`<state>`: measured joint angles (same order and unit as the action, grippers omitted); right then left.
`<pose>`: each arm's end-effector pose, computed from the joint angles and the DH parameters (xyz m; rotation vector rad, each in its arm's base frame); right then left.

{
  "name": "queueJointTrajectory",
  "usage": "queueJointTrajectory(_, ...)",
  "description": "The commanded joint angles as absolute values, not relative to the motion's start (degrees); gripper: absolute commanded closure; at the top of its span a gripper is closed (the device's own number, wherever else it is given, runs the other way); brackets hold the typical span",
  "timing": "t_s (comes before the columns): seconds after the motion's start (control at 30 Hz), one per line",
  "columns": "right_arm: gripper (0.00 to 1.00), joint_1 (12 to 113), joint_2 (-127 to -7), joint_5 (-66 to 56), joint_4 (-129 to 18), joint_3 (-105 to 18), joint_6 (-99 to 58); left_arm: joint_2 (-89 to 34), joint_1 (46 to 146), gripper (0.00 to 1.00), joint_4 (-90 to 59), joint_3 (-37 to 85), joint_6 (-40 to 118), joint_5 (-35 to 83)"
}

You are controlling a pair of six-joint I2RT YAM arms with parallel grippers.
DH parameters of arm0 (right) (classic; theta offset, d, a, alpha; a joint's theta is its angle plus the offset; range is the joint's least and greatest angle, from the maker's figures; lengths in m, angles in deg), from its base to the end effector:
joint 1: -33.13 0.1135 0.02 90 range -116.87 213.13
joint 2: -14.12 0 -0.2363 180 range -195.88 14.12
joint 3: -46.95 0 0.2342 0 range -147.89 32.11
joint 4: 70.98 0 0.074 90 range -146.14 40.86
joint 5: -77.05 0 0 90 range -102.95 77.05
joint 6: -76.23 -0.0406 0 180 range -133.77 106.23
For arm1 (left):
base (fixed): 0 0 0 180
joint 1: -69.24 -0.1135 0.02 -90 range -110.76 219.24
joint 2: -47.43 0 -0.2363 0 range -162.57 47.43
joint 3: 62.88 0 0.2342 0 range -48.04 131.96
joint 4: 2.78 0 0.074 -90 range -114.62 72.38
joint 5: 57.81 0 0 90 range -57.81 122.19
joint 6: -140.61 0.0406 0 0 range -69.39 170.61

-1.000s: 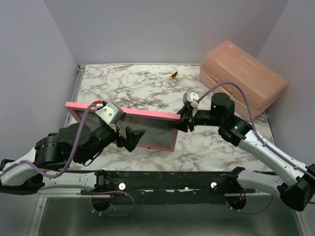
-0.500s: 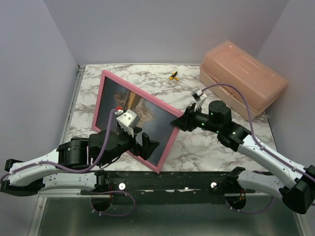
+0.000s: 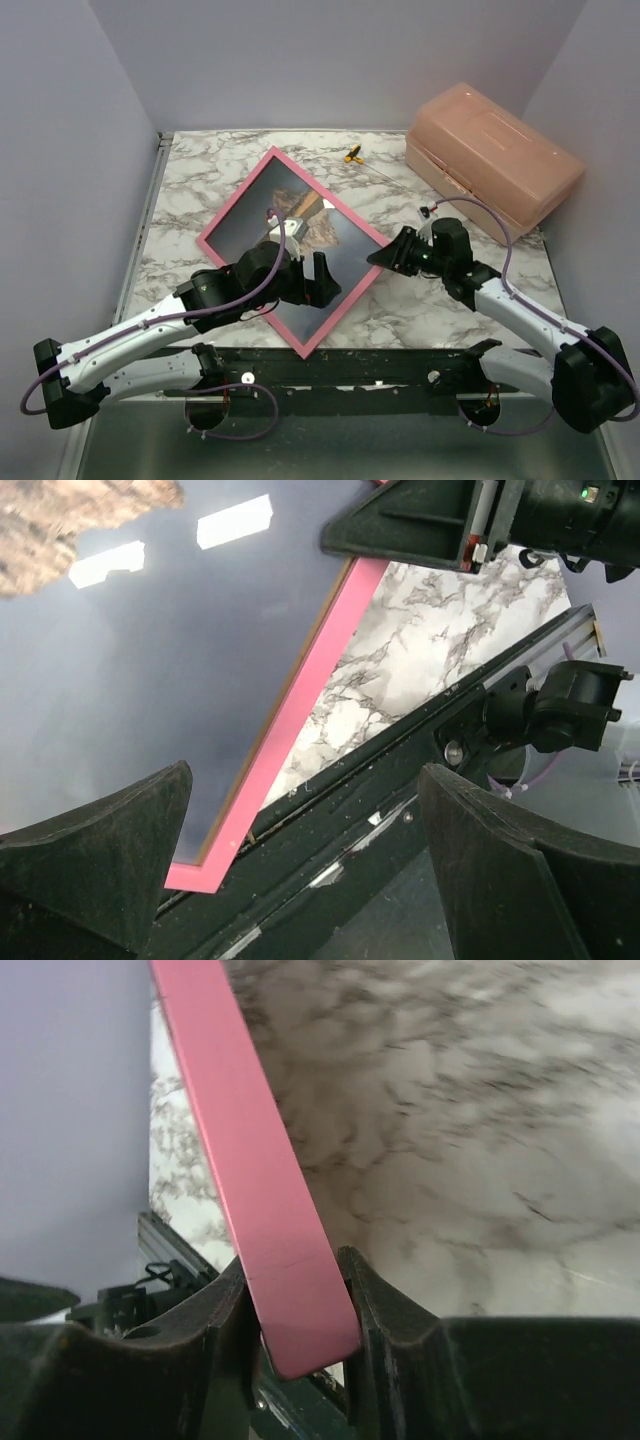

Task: Put the photo into the frame
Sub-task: Turn over the photo frame at the center of the board.

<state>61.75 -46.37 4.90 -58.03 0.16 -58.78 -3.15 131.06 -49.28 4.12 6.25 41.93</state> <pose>0.1975 0.1220 0.2132 0.1022 2.2002 1.0862 0.0973 -0.1671 0.3051 0.2300 2.2187 -0.9128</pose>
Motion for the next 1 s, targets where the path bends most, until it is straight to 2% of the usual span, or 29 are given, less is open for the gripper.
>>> queueJointTrajectory(0.0,1.0,54.0,-52.2,-0.6,-55.5,5.4,-50.7,-3.8,128.4,0.02,-47.1,2.9,2.0,36.6)
queueJointTrajectory(0.03,0.99,53.3,-53.6,-0.2,-55.6,5.7,-50.4,-3.8,127.8,0.01,-47.4,2.3,1.8,36.6)
queueJointTrajectory(0.1,0.91,52.7,-56.6,0.1,-56.8,5.8,-50.0,-3.6,126.5,0.01,-47.9,0.9,1.2,36.6)
queueJointTrajectory(0.2,0.72,52.2,-61.9,1.4,-57.6,5.3,-48.8,-3.0,124.1,0.01,-48.7,-2.2,-0.2,36.4)
queueJointTrajectory(0.33,0.61,51.0,-66.6,3.2,-59.0,5.6,-48.4,-1.7,120.3,0.01,-49.1,-7.2,-1.6,35.6)
queueJointTrajectory(0.63,0.29,50.2,-67.0,0.7,-58.1,5.3,-47.8,2.6,113.2,0.01,-48.8,-17.1,-2.8,34.8)
queueJointTrajectory(0.97,0.09,50.2,-62.6,0.2,-52.5,4.9,-47.3,1.9,106.1,0.02,-49.0,-21.1,-1.6,33.4)
